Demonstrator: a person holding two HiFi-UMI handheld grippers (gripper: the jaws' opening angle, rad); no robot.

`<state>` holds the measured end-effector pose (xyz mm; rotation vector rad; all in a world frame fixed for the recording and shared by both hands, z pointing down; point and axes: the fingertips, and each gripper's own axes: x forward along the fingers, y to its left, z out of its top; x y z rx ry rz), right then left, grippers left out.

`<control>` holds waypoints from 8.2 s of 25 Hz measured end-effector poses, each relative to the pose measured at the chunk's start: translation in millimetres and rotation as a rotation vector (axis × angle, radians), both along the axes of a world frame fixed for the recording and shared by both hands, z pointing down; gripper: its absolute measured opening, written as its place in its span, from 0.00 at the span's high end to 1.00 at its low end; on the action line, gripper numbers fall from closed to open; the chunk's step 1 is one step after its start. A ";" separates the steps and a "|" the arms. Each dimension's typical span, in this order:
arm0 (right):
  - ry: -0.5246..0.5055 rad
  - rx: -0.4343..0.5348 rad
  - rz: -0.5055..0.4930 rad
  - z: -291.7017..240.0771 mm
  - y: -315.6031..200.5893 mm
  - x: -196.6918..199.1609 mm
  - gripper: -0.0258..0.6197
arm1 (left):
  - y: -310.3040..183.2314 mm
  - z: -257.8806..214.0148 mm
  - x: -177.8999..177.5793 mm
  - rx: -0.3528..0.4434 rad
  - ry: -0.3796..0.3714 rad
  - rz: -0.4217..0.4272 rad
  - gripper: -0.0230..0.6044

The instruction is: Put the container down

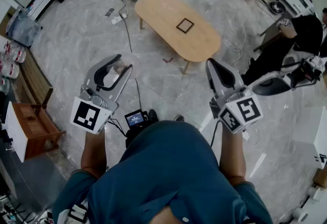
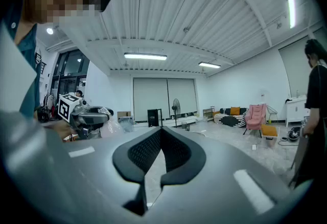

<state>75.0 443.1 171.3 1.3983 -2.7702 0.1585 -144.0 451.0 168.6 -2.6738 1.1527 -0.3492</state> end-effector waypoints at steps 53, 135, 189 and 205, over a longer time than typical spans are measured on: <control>-0.097 -0.171 -0.016 58.7 -265.0 41.1 0.94 | -234.4 38.3 32.0 -0.094 0.006 -0.067 0.73; -0.087 -0.461 0.243 172.1 -638.3 35.2 0.94 | -728.2 259.8 71.9 -0.435 -0.025 0.233 0.74; -0.083 -0.751 0.265 323.2 -675.5 64.4 0.94 | -743.8 671.3 96.0 -1.078 -0.326 0.194 0.74; -0.087 -0.795 0.277 346.5 -668.4 71.3 0.94 | -728.5 708.7 92.3 -1.157 -0.333 0.161 0.73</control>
